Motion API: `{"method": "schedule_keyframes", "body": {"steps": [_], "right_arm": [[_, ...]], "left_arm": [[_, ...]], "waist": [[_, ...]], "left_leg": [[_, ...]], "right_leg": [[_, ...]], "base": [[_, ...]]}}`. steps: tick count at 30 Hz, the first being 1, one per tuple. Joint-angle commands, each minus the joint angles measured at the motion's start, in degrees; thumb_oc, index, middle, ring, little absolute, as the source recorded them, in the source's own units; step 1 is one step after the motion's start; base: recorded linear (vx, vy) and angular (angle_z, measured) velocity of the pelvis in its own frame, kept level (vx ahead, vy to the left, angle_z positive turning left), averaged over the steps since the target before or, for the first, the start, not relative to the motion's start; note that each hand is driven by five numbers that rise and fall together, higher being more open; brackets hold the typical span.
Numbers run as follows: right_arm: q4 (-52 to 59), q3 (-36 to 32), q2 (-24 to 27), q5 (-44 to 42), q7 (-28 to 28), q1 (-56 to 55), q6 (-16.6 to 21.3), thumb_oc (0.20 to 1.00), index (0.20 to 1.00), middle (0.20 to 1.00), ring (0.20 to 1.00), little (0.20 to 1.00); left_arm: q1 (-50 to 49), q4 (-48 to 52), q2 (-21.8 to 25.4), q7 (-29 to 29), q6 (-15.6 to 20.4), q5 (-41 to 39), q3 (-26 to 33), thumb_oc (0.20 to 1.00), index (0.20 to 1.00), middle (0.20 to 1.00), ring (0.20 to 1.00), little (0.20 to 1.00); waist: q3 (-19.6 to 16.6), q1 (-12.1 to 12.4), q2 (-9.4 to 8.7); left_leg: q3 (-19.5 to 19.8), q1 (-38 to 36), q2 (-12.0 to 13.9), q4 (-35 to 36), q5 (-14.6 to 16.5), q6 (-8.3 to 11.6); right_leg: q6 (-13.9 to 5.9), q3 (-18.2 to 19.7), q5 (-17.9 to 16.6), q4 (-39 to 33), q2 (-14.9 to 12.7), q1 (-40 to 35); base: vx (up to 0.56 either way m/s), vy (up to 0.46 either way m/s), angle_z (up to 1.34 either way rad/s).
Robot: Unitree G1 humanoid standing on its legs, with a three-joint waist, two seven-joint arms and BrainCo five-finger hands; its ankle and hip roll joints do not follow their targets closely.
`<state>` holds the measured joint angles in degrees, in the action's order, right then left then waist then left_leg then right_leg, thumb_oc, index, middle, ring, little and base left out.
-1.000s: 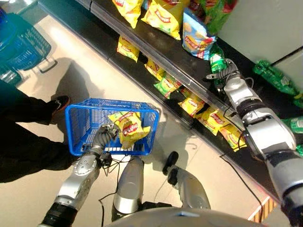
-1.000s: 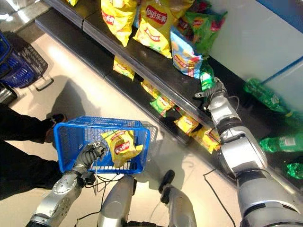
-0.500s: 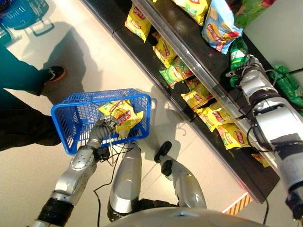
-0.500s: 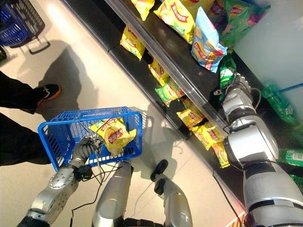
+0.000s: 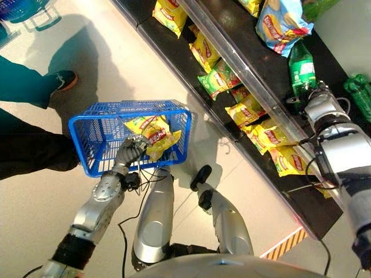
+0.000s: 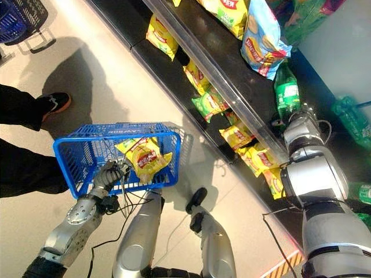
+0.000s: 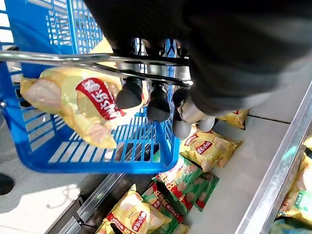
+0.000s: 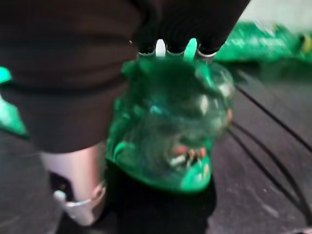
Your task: Pick up the snacks into the basket
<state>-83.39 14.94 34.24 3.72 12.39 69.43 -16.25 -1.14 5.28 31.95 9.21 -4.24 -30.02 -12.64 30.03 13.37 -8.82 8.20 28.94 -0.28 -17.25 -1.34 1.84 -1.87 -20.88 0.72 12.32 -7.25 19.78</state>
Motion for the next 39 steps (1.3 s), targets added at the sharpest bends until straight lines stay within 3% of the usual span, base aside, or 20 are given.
{"method": "schedule_keyframes", "body": {"steps": [1,16,18,19,20,21,22,24,31,32,33,34,35,39], "right_arm": [[-0.96,2.7,1.61,-5.37,1.4,0.32,-0.24,1.0,1.0,1.0,1.0,1.0],[-0.73,2.84,4.84,-11.72,3.51,4.27,1.28,1.0,1.0,1.0,1.0,1.0],[-0.76,3.41,5.22,-11.5,3.53,4.64,1.3,1.0,1.0,1.0,1.0,1.0],[-0.68,5.58,5.52,-9.65,3.11,5.33,1.32,1.0,1.0,1.0,1.0,1.0],[-0.86,6.76,6.02,-8.69,2.84,6.41,1.42,1.0,1.0,1.0,1.0,1.0],[-1.1,8.77,6.37,-6.62,2.45,6.94,1.35,1.0,1.0,1.0,1.0,1.0],[-1.21,8.84,6.59,-6.55,2.36,7.44,1.41,1.0,1.0,1.0,1.0,1.0],[-1.39,9.98,7.02,-5.39,1.96,7.21,1.33,1.0,1.0,1.0,1.0,1.0],[-1.93,11.4,9.41,-4.33,0.71,7.07,1.75,1.0,1.0,1.0,1.0,1.0],[-1.9,11.36,9.48,-4.44,0.67,7.05,1.8,0.956,0.956,0.956,0.956,0.956],[-2.01,11.62,9.6,-4.15,0.23,6.94,1.82,0.598,0.598,0.598,0.598,0.598],[-2.08,11.78,9.5,-3.84,0.01,6.93,1.75,0.529,0.529,0.529,0.529,0.529],[-2.09,11.89,9.51,-3.73,-0.05,7.02,1.78,0.2,0.2,0.2,0.2,0.2],[-1.91,12.68,9.42,-2.52,-1.11,6.64,2.1,0.2,0.2,0.2,0.2,0.2]], "left_arm": [[-2.05,13.89,-1.71,0.55,3.97,1.61,-0.17,0.2,0.2,0.2,0.2,0.2],[-2.01,15.25,-1.95,2.89,5.42,0.32,-2.18,0.2,0.2,0.2,0.2,0.2],[-2.0,15.32,-1.99,3.07,5.54,0.27,-2.27,0.2,0.2,0.2,0.2,0.2],[-2.49,15.38,-1.72,3.16,5.72,0.16,-2.75,0.2,0.2,0.2,0.2,0.2],[-2.1,15.51,-1.78,3.17,5.96,0.12,-2.89,0.2,0.2,0.2,0.2,0.2],[-2.2,15.56,-1.69,3.24,6.17,0.02,-3.26,0.2,0.2,0.2,0.2,0.2],[-1.84,15.64,-1.78,3.24,6.21,0.05,-3.21,0.2,0.2,0.2,0.2,0.2],[-2.0,15.65,-2.04,3.35,6.34,-0.01,-3.61,0.2,0.2,0.2,0.2,0.2],[-1.34,15.43,-2.16,2.97,6.88,0.48,-3.8,0.2,0.2,0.2,0.2,0.2],[-1.21,15.38,-2.21,2.96,6.95,0.5,-3.77,0.2,0.2,0.2,0.2,0.2],[-1.2,15.31,-2.21,2.9,6.96,0.45,-3.79,0.2,0.2,0.2,0.2,0.2],[-1.14,15.15,-2.19,2.81,7.02,0.43,-3.88,0.2,0.2,0.2,0.2,0.2],[-1.0,15.1,-2.21,2.85,7.13,0.42,-3.9,0.2,0.2,0.2,0.2,0.2],[-0.73,15.31,-2.16,2.62,7.31,0.38,-4.09,0.2,0.2,0.2,0.2,0.2]], "waist": [[-0.24,-0.06,2.3],[-0.24,-0.44,3.27],[-0.24,-0.44,3.23],[-0.24,-0.18,3.21],[-0.24,-0.24,3.21],[-0.24,-0.01,3.29],[-0.24,-0.17,3.29],[-0.24,0.02,3.47],[-0.24,0.51,3.84],[-0.24,0.56,3.85],[-0.24,0.64,3.87],[-0.24,0.65,3.89],[-0.24,0.64,3.91],[-0.24,0.78,4.23]], "left_leg": [[-1.88,-0.35,-1.1,-0.54,4.65,-2.54],[-2.23,5.54,-1.44,-1.64,4.52,-2.43],[-2.15,5.99,-1.43,-1.85,4.54,-2.42],[-1.74,5.29,-1.25,-2.09,6.08,-2.19],[-2.06,7.12,-1.37,-2.15,4.54,-2.33],[-1.4,6.39,-1.38,-2.31,5.97,-2.12],[-1.74,7.82,-1.55,-2.3,4.44,-2.32],[-1.13,6.98,-1.54,-2.48,6.07,-2.11],[-0.01,8.2,-2.16,-2.08,5.62,-1.98],[0.05,8.19,-2.12,-1.95,5.58,-1.96],[0.07,8.24,-2.14,-1.89,5.54,-1.95],[0.01,8.39,-2.21,-1.89,5.54,-1.96],[-0.03,8.44,-2.24,-1.88,5.52,-1.96],[-0.08,8.46,-2.31,-1.31,5.35,-1.91]], "right_leg": [[-4.37,4.78,-2.05,-0.14,-2.6,1.41],[-4.07,4.83,-1.17,2.61,-2.54,8.3],[-4.06,4.92,-1.14,2.81,-2.51,8.79],[-4.51,5.52,0.11,3.28,-2.21,8.3],[-4.09,4.79,-1.16,2.86,-2.44,9.64],[-4.56,5.31,0.05,3.41,-2.16,9.14],[-4.11,4.62,-1.21,3.01,-2.43,10.23],[-4.6,5.06,0.29,3.65,-2.14,9.58],[-4.62,4.3,0.59,3.75,-2.27,10.49],[-4.6,4.25,0.62,3.78,-2.31,10.54],[-4.58,4.15,0.65,3.89,-2.35,10.63],[-4.53,4.12,0.65,3.92,-2.4,10.71],[-4.54,4.17,0.6,3.91,-2.46,10.74],[-4.57,4.21,0.4,3.69,-2.56,10.93]], "base": [[0.01,-0.001,-0.05],[0.0,-0.002,-0.01],[0.04,-0.009,0.0],[0.0,0.0,0.0],[0.09,-0.035,-0.02],[-0.07,0.002,-0.01],[0.09,-0.039,-0.01],[0.05,-0.02,0.01],[0.01,-0.008,0.06],[0.01,0.007,0.11],[0.01,0.001,0.05],[0.0,0.005,0.03],[0.0,0.0,0.0],[0.0,0.0,0.0]]}}
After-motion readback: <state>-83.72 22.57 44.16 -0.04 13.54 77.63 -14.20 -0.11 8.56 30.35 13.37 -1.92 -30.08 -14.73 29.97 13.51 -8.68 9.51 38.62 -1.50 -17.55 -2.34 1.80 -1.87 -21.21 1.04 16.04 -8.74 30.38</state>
